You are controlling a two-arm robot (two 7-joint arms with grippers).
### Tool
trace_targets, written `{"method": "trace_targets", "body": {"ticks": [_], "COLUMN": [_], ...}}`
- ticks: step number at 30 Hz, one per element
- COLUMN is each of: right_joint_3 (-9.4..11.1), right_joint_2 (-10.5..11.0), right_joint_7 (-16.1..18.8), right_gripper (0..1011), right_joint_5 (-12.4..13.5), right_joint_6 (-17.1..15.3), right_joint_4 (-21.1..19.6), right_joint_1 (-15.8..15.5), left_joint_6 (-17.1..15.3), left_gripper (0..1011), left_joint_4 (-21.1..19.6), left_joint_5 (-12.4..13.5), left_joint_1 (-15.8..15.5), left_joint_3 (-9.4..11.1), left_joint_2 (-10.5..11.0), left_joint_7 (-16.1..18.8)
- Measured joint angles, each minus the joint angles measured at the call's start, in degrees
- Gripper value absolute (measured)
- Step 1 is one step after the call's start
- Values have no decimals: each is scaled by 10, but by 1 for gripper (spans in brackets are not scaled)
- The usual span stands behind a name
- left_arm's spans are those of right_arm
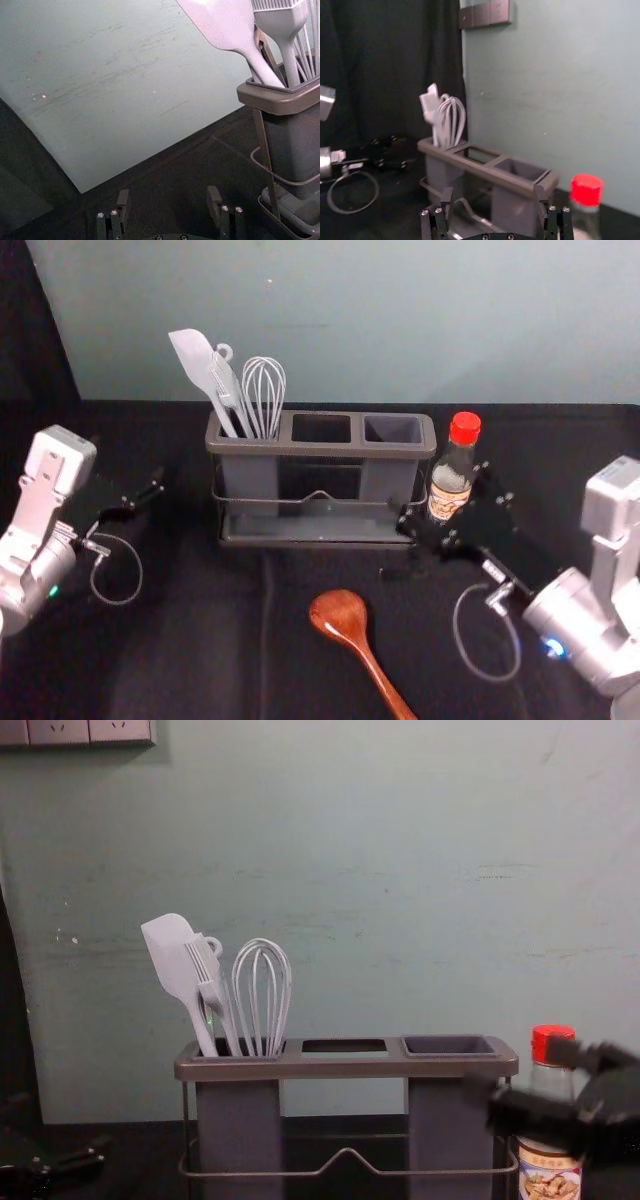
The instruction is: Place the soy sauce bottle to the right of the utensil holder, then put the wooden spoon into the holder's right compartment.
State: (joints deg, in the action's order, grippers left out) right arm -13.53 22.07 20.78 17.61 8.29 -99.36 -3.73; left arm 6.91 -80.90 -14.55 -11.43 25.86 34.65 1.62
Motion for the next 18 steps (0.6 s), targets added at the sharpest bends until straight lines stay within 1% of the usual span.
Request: {"method": "trace_targets", "body": {"ticks": [5, 8, 14, 18], "right_joint_3": [-20, -26, -39, -46], "right_joint_2": [-9, -15, -27, -29], "right_joint_7": [3, 1, -10, -14], "right_gripper": [1004, 1004, 1004, 1004], "right_joint_5": [-3, -2, 3, 3], "right_joint_6": [-12, -21, -52, -64], "right_joint_4": [10, 15, 21, 23], "right_joint_1": [-6, -9, -14, -16], "left_joint_6": [0, 0, 0, 0], "left_gripper": [1000, 1000, 1000, 1000], "left_joint_4": [0, 0, 0, 0], "left_joint_5": [0, 0, 0, 0], "left_joint_1": [0, 0, 0, 0], "left_joint_3": [0, 0, 0, 0], "left_joint_2": [0, 0, 0, 0], "left_joint_7": [0, 0, 0, 0]}}
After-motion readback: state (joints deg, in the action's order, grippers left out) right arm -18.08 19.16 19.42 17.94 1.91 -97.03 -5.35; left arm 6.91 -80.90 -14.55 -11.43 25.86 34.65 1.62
